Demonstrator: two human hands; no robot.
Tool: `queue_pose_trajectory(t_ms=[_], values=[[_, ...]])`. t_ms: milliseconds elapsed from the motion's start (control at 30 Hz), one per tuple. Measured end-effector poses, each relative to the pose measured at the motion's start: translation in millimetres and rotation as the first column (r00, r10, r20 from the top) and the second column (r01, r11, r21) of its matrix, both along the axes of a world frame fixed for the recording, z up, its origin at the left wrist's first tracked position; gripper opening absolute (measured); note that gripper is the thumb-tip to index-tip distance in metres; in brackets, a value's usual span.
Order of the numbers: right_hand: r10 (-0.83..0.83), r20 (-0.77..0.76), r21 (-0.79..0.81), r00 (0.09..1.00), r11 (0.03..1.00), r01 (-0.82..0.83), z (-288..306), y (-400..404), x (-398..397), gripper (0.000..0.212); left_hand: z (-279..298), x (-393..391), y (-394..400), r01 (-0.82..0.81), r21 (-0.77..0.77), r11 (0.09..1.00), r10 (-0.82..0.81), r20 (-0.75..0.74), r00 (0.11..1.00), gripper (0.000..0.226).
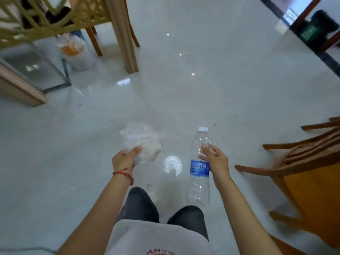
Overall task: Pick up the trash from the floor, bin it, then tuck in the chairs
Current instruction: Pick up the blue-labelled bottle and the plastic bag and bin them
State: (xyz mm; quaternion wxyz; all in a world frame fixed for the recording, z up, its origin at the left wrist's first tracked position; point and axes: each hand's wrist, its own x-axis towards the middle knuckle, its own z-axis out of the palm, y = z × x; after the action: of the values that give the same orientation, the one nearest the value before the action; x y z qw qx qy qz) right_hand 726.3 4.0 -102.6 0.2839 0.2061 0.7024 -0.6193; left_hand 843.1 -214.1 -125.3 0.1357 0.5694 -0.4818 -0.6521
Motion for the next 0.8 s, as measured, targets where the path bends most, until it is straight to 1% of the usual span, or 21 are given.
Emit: queue_pose_trajectory(t_ms=[67,167,267,333,533,667,800], values=[[0.054,0.001,-0.004,0.999,0.999,-0.054,0.0,-36.3,-9.6,0.051,-0.9,1.7,-35.7,-0.063,-0.006,0.998,0.063,0.002,0.998,0.029],[0.123,-0.007,0.007,0.992,0.992,-0.123,-0.5,-80.8,-25.8,0.05,-3.8,0.1,-78.9,-0.114,-0.024,0.993,0.114,0.012,0.993,0.035],[0.162,-0.007,0.01,0.987,0.987,-0.162,-2.3,-112.4,-47.9,0.052,-8.6,-12.1,-105.2,-0.168,-0.001,0.986,0.168,0.002,0.986,0.042],[0.179,-0.005,0.016,0.984,0.984,-0.179,-3.2,-128.6,-67.9,0.053,-11.9,-28.2,-117.0,-0.2,0.007,0.98,0.2,-0.01,0.98,0.038],[0.194,-0.009,0.005,0.981,0.981,-0.194,-8.1,-172.4,-151.2,0.052,-13.0,-111.0,-154.0,-0.21,0.03,0.977,0.211,-0.044,0.977,0.039],[0.186,-0.015,0.003,0.982,0.983,-0.186,-5.1,-196.3,-218.4,0.053,1.3,-182.4,-177.1,-0.224,0.077,0.972,0.229,-0.07,0.971,0.035],[0.172,-0.014,-0.014,0.985,0.985,-0.172,1.1,-214.1,-277.4,0.052,18.5,-250.0,-198.0,-0.204,0.054,0.977,0.208,-0.072,0.976,0.035]])
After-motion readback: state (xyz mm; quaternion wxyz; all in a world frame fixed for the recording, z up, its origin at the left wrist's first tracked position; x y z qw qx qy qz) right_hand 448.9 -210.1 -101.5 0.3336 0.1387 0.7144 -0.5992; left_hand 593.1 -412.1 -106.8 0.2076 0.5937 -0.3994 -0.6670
